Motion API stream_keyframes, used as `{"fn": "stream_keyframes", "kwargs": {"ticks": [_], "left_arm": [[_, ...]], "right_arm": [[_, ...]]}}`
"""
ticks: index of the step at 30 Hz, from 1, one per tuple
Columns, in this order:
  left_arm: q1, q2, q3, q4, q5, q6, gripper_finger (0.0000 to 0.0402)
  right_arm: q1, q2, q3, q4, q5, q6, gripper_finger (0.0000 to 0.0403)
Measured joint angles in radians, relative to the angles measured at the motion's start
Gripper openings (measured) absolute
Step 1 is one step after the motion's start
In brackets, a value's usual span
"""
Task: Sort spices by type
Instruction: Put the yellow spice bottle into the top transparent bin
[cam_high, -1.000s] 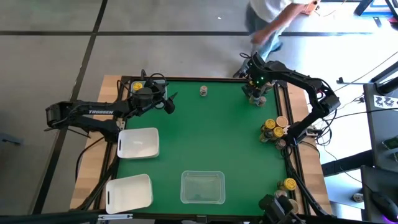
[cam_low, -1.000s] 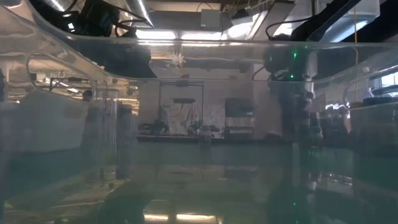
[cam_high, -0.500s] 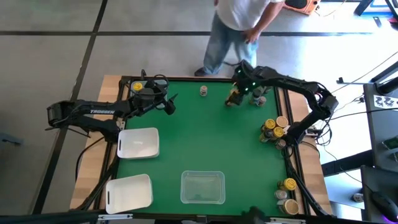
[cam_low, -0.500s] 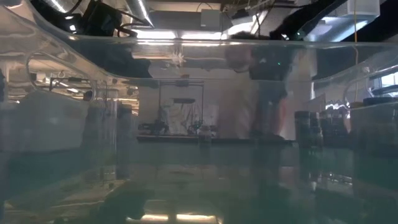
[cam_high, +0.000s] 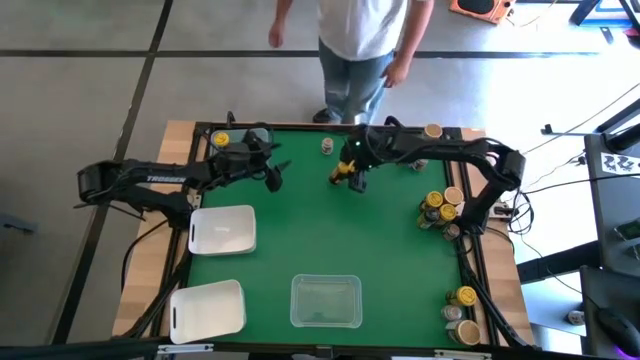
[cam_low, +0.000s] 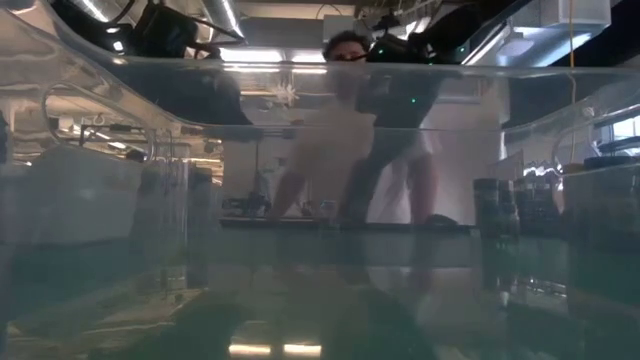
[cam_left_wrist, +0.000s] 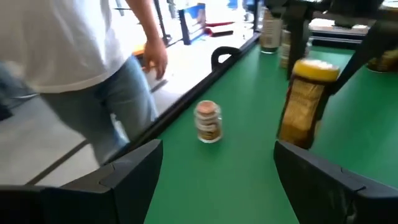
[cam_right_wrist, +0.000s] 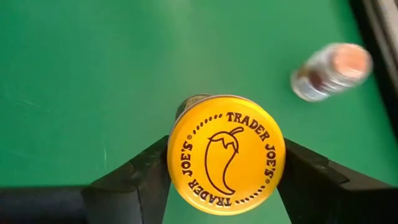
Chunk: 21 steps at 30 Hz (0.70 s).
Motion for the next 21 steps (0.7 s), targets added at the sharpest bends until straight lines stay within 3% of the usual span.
{"fn": "stream_keyframes", "kwargs": {"ticks": [9,21], "left_arm": [[-0.036,0.065,0.000,0.062,0.029,0.005,0.0306],[-0.050,0.137,0.036,0.084,0.062,0.001,0.0306]], "right_arm": [[0.019,0.035,0.000,0.081,0.000,-0.009,0.0248],[0.024,0.034,0.000,0.125,-0.004,0.002,0.0315]]}}
